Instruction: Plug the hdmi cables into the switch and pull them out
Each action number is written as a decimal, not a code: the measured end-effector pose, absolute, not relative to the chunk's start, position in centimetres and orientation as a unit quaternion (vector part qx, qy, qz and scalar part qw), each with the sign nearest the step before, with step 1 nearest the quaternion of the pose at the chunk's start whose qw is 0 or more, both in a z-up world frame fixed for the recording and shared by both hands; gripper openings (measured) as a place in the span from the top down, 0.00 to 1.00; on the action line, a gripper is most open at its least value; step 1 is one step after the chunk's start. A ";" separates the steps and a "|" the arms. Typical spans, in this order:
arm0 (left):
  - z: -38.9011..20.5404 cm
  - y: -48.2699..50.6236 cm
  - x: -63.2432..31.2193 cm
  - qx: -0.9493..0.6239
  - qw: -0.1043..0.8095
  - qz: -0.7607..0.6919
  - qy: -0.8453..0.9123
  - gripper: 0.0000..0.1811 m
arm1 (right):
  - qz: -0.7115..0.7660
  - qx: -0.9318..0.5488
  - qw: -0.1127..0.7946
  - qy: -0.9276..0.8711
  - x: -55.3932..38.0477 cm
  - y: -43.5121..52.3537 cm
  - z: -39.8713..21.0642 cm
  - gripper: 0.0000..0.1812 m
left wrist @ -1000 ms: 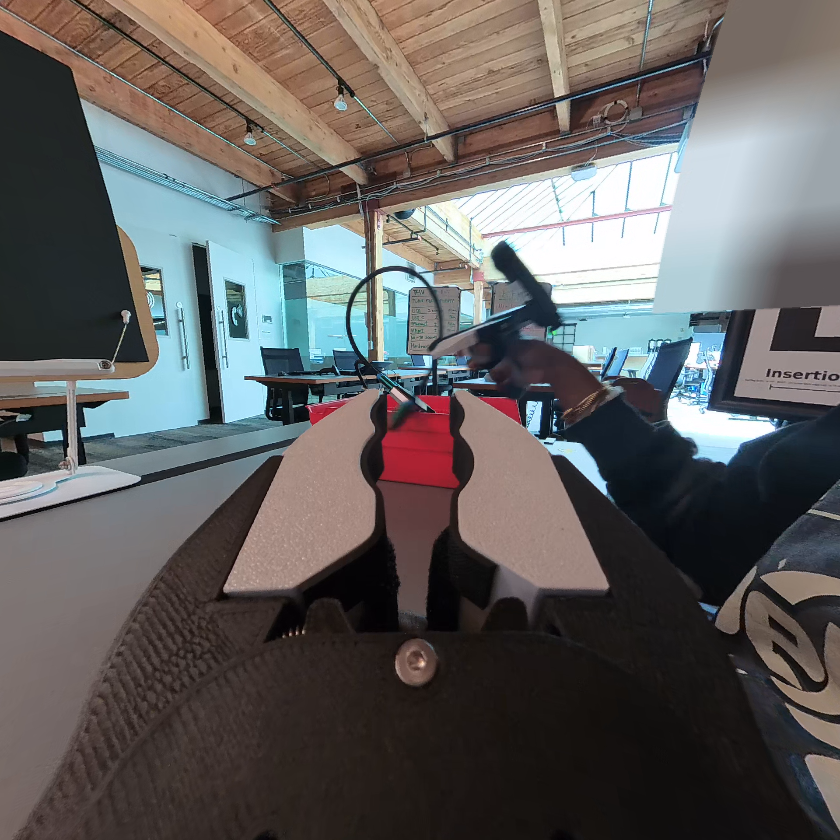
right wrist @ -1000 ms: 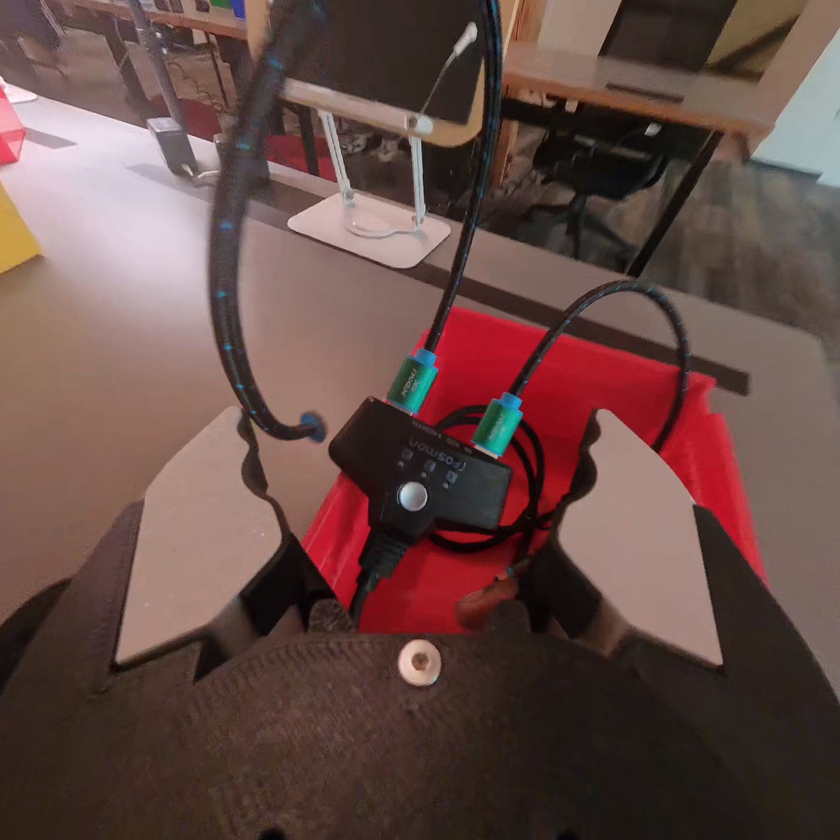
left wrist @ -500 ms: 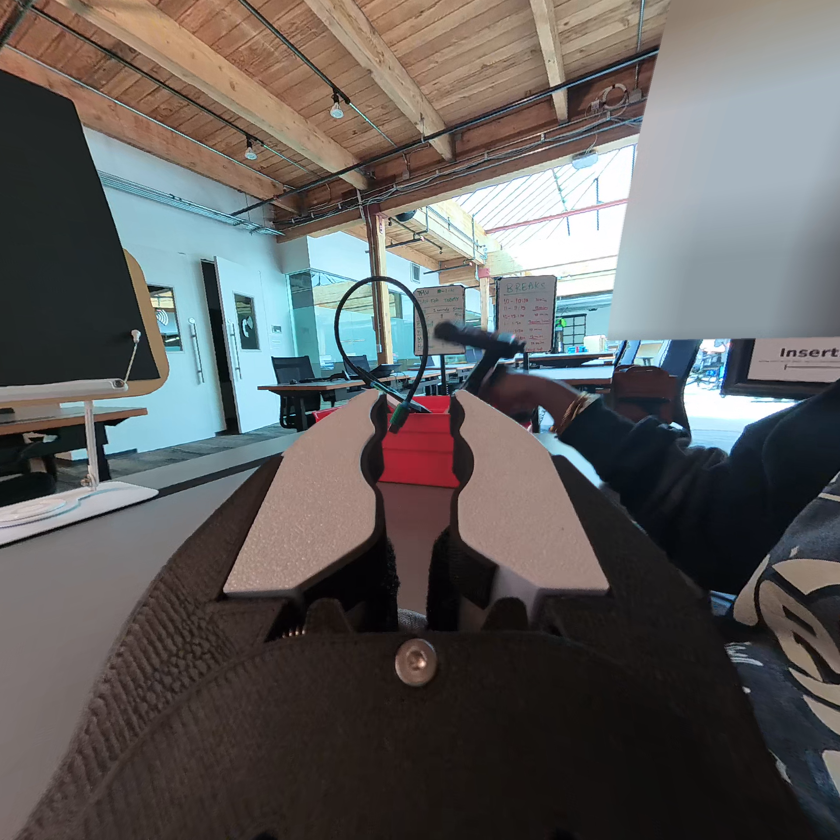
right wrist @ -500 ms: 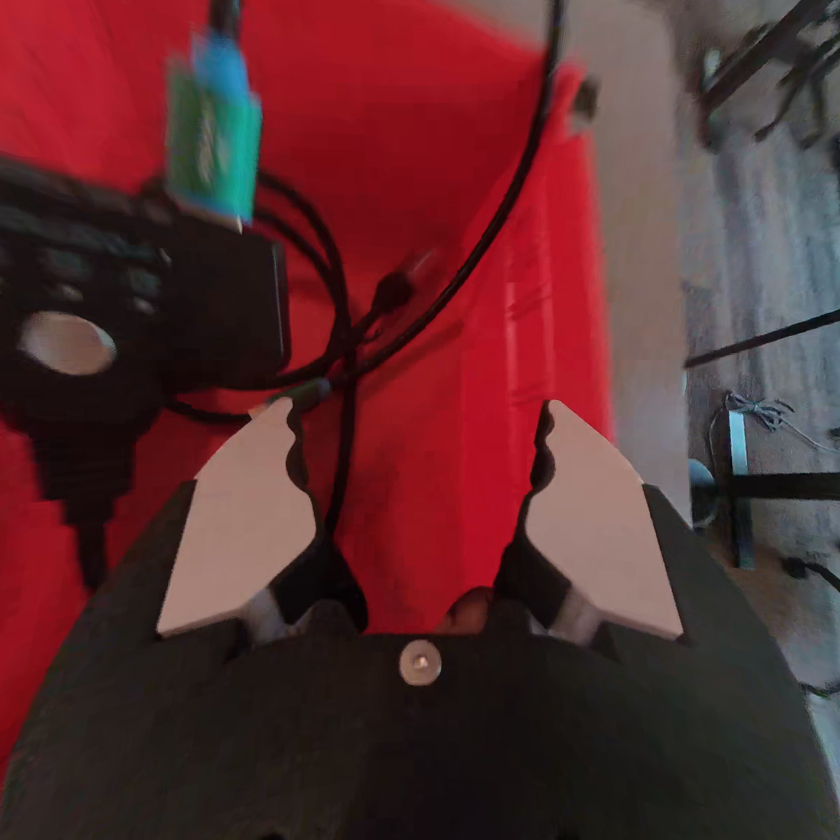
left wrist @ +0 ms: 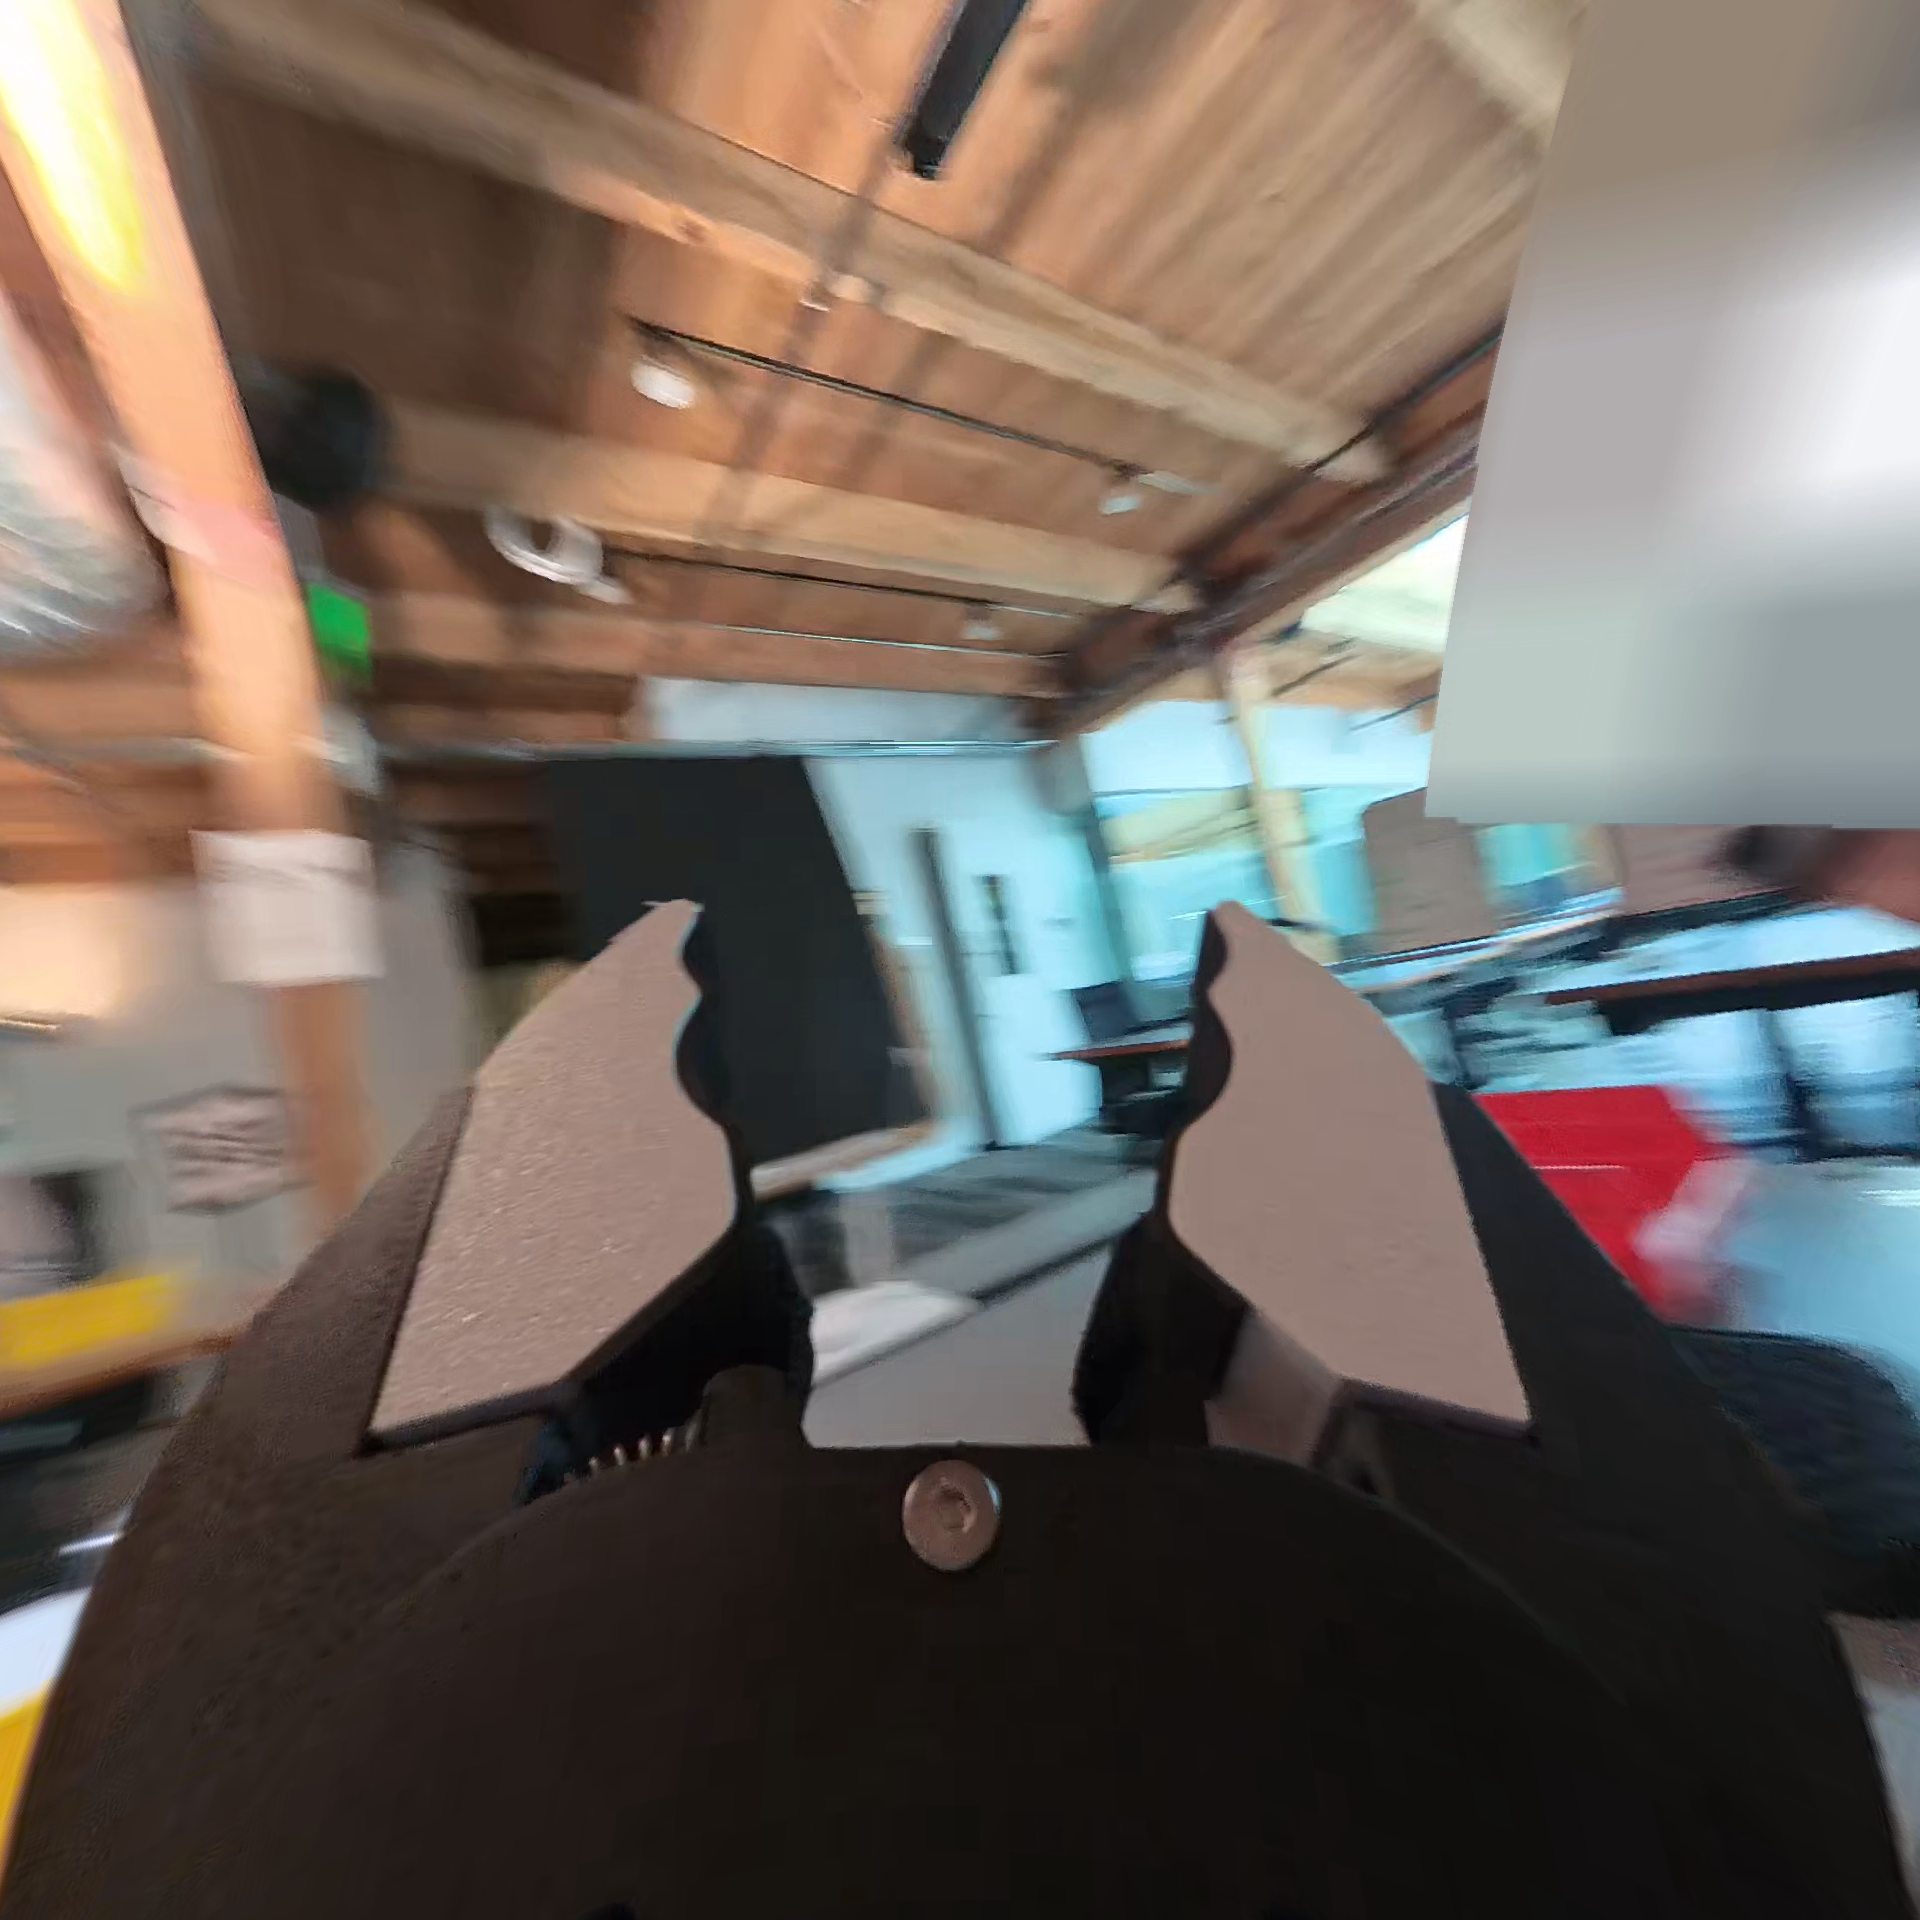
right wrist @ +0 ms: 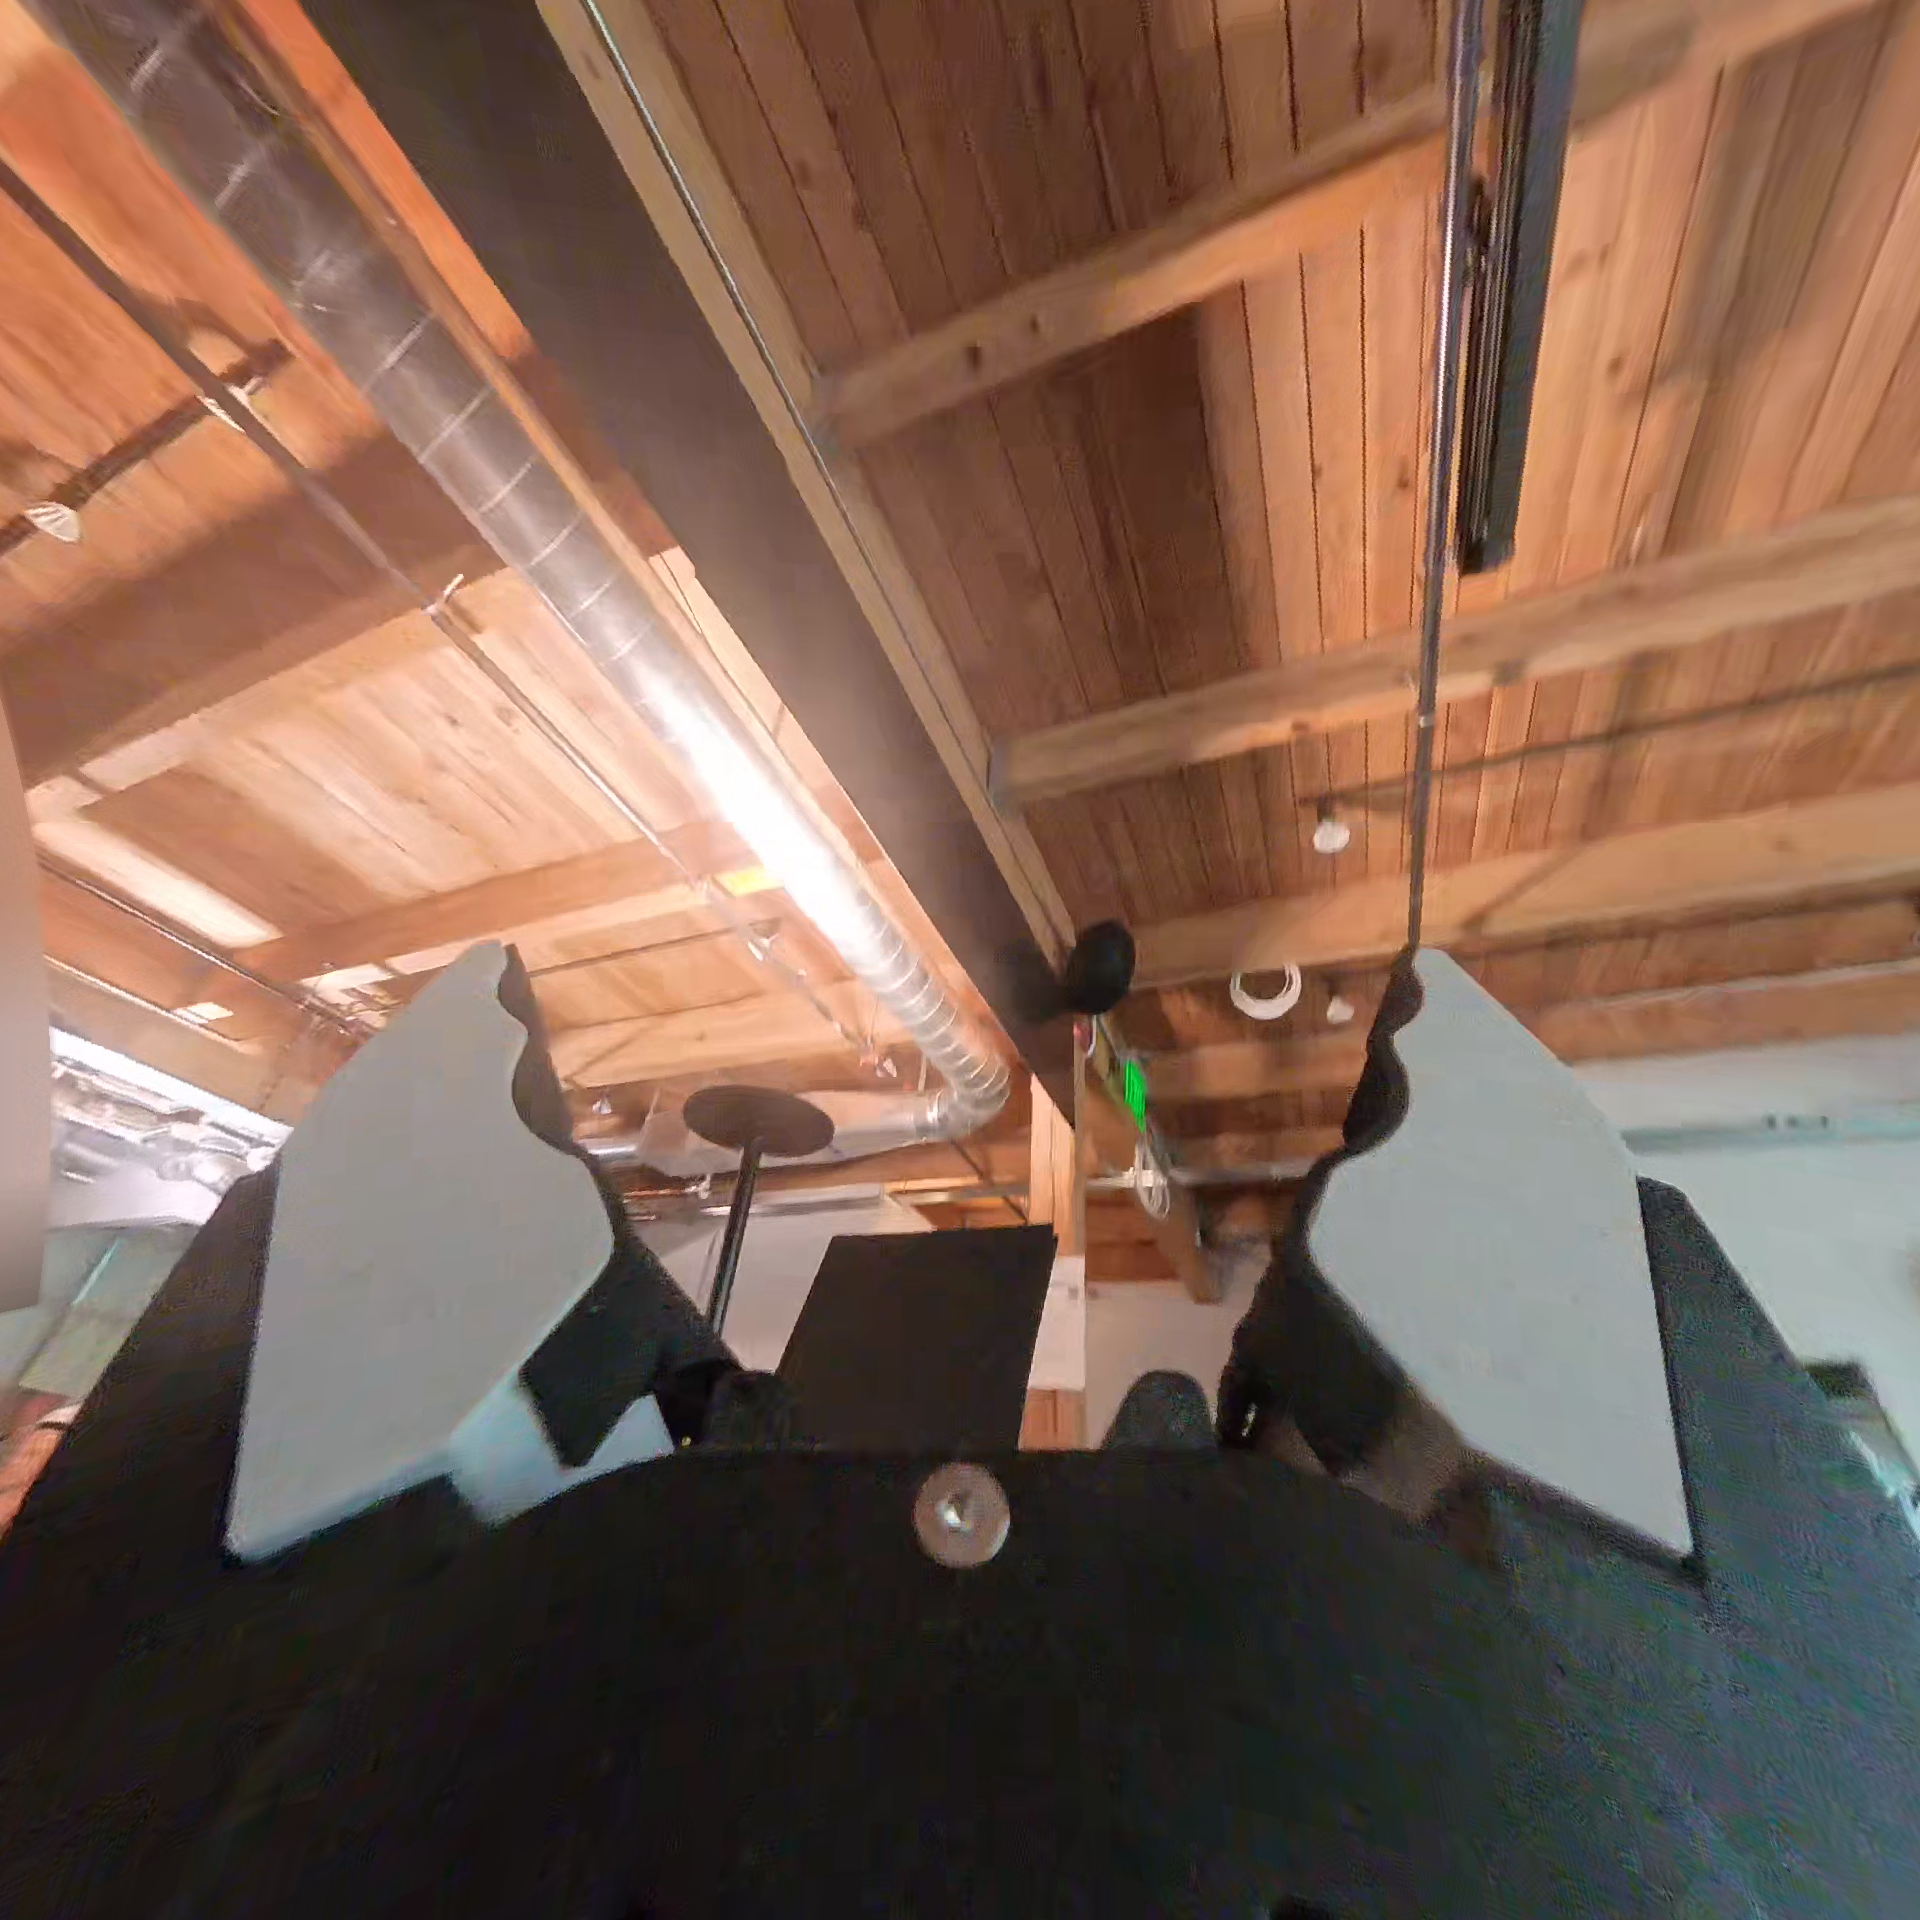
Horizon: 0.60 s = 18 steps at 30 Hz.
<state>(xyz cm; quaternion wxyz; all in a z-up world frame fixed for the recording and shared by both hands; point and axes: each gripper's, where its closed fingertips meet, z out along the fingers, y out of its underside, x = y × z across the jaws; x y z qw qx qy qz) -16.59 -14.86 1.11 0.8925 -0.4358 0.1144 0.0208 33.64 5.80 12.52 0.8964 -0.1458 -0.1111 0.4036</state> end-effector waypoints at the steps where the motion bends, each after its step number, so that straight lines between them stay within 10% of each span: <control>1: 1.9 -16.2 -18.4 -0.438 0.891 0.055 0.109 0.49 | 0.386 -0.124 0.907 -0.117 33.7 4.4 12.8 0.19; 10: 1.7 -23.3 -28.3 -0.479 0.848 0.226 0.024 0.32 | 0.425 0.066 0.900 -0.068 33.3 -4.9 12.3 0.21; 18: -2.8 -19.4 -29.2 -0.567 0.794 0.206 0.072 0.43 | 0.383 0.117 0.915 -0.053 31.2 -7.7 11.2 0.30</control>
